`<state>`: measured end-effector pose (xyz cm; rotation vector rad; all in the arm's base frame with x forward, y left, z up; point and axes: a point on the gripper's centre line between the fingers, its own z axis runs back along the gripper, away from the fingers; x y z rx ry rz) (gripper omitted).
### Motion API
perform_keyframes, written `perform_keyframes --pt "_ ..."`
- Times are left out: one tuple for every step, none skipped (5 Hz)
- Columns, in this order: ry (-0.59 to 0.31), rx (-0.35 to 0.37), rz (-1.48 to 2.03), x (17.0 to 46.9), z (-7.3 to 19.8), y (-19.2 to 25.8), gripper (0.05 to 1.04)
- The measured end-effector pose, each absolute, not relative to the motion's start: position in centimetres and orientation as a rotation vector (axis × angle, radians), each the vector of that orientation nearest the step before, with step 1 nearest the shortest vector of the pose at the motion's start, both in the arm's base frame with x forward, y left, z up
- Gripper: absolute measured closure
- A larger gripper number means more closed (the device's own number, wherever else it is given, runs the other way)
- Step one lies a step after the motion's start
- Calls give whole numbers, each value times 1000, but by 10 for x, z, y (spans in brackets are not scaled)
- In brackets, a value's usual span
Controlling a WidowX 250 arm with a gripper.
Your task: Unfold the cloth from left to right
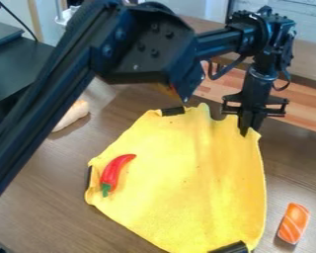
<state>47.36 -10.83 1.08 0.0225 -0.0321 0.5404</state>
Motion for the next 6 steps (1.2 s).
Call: perform_keyframes --pt "-47 -1 518 478 8 -115 1002" --pt "-52 -57 496 478 -12 -122 828" --pt "-114 -121 466 478 -3 -127 562" --pt "-182 -185 412 478 20 -132 252" --pt "-243 -236 350 473 42 -135 87" --pt "-325 -253 279 462 78 -130 83"
